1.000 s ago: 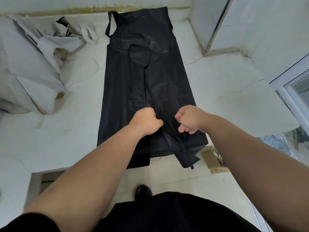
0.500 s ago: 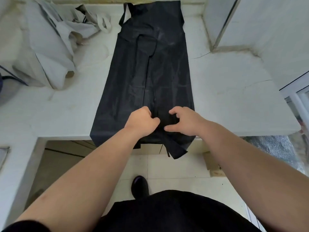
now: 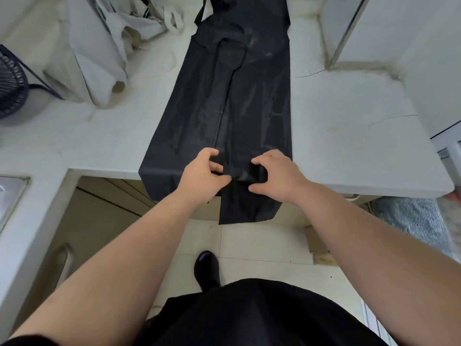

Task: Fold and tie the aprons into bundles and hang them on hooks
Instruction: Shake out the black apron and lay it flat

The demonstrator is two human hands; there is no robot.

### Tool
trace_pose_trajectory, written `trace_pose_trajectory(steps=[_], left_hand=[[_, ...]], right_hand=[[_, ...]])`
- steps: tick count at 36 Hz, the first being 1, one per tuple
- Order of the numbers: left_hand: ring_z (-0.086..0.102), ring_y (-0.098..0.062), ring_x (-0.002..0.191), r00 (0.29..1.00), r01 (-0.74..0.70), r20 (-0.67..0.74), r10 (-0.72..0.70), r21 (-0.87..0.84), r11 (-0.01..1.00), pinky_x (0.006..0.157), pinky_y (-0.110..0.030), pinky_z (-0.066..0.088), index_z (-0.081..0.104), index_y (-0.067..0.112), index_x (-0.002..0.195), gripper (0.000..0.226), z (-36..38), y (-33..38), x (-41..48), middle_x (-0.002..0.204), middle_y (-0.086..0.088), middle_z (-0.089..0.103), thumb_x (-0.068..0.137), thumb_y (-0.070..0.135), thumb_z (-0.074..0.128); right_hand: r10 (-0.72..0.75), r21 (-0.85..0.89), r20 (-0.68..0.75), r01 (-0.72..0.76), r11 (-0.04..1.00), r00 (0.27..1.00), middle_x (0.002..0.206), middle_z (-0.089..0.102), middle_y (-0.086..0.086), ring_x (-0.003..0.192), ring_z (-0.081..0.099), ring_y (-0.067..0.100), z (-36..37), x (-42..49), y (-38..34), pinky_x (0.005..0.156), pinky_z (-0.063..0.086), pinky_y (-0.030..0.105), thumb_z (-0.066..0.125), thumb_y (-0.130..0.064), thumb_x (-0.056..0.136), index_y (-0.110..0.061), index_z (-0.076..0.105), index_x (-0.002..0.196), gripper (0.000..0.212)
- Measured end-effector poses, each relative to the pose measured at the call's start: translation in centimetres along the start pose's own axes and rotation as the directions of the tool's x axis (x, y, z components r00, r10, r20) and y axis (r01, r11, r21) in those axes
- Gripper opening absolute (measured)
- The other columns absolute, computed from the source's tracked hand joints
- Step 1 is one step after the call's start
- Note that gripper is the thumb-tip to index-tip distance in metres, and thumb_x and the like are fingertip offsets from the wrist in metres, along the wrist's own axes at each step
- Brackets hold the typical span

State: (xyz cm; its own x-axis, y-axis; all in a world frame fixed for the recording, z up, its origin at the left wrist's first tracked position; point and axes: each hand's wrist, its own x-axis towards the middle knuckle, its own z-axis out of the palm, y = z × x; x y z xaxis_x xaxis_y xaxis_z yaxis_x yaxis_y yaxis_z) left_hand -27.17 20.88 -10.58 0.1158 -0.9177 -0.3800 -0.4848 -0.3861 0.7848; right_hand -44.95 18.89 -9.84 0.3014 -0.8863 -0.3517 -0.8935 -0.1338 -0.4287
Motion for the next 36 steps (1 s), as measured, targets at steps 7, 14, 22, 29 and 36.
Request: trace_pose_trajectory(steps=[7, 14, 22, 29, 36], left_hand=[[0.059, -0.018, 0.093, 0.951, -0.045, -0.277, 0.14, 0.323, 0.945, 0.079, -0.026, 0.048, 0.056, 0.016, 0.119, 0.031, -1.0, -1.4, -0.8, 0.111, -0.003, 0.056, 0.09, 0.026, 0.063], [0.052, -0.018, 0.086, 0.969, 0.022, -0.224, 0.103, 0.494, 0.869, 0.071, -0.027, 0.043, 0.053, 0.011, 0.112, 0.03, -0.5, -0.6, 0.4, 0.105, -0.007, 0.054, 0.094, 0.035, 0.056], [0.061, -0.02, 0.074, 0.985, 0.044, -0.161, 0.057, 0.563, 0.825, 0.065, -0.029, 0.05, 0.06, 0.01, 0.095, 0.023, -1.9, -0.4, 1.3, 0.083, -0.006, 0.062, 0.094, 0.032, 0.056], [0.057, -0.021, 0.064, 0.998, 0.02, -0.053, 0.019, 0.645, 0.764, 0.058, -0.028, 0.045, 0.05, 0.014, 0.069, 0.028, -2.6, 0.4, 1.9, 0.066, -0.002, 0.052, 0.092, 0.028, 0.055], [0.06, -0.025, 0.075, 0.999, -0.018, 0.045, -0.016, 0.662, 0.75, 0.072, -0.034, 0.055, 0.053, 0.011, 0.078, 0.019, -3.1, 1.7, 2.3, 0.074, -0.005, 0.054, 0.091, 0.024, 0.057]], right_hand=[[0.078, -0.009, 0.002, -0.078, 0.997, 0.997, 0.141, 0.038, 0.005, 0.123, 0.046, 0.026, -0.1, 0.4, -1.2, 0.103, 0.036, 0.037, 0.062, -0.048, 0.086, -0.024, 0.047, 0.136, 0.057], [0.103, 0.113, -0.02, -0.1, 0.989, 0.994, 0.05, 0.042, -0.002, 0.05, 0.048, 0.016, 0.5, 1.5, -3.1, 0.057, 0.041, 0.029, 0.059, -0.04, 0.09, -0.016, 0.043, 0.051, 0.048], [0.2, 0.038, 0.021, -0.201, 0.979, 0.98, 0.064, 0.052, -0.001, 0.06, 0.052, 0.017, 1.5, 2.6, -5.6, 0.047, 0.034, 0.024, 0.059, -0.054, 0.083, -0.018, 0.044, 0.063, 0.044], [0.197, 0.052, 0.094, -0.203, 0.978, 0.976, 0.07, 0.053, 0.002, 0.064, 0.053, 0.019, 1.3, 3.6, -6.9, 0.052, 0.039, 0.026, 0.053, -0.035, 0.091, -0.016, 0.046, 0.066, 0.033], [0.201, -0.029, 0.148, -0.199, 0.98, 0.968, 0.07, 0.052, 0.003, 0.061, 0.05, 0.017, 1.0, 4.2, -7.3, 0.05, 0.036, 0.026, 0.051, -0.029, 0.094, -0.015, 0.044, 0.065, 0.033]])
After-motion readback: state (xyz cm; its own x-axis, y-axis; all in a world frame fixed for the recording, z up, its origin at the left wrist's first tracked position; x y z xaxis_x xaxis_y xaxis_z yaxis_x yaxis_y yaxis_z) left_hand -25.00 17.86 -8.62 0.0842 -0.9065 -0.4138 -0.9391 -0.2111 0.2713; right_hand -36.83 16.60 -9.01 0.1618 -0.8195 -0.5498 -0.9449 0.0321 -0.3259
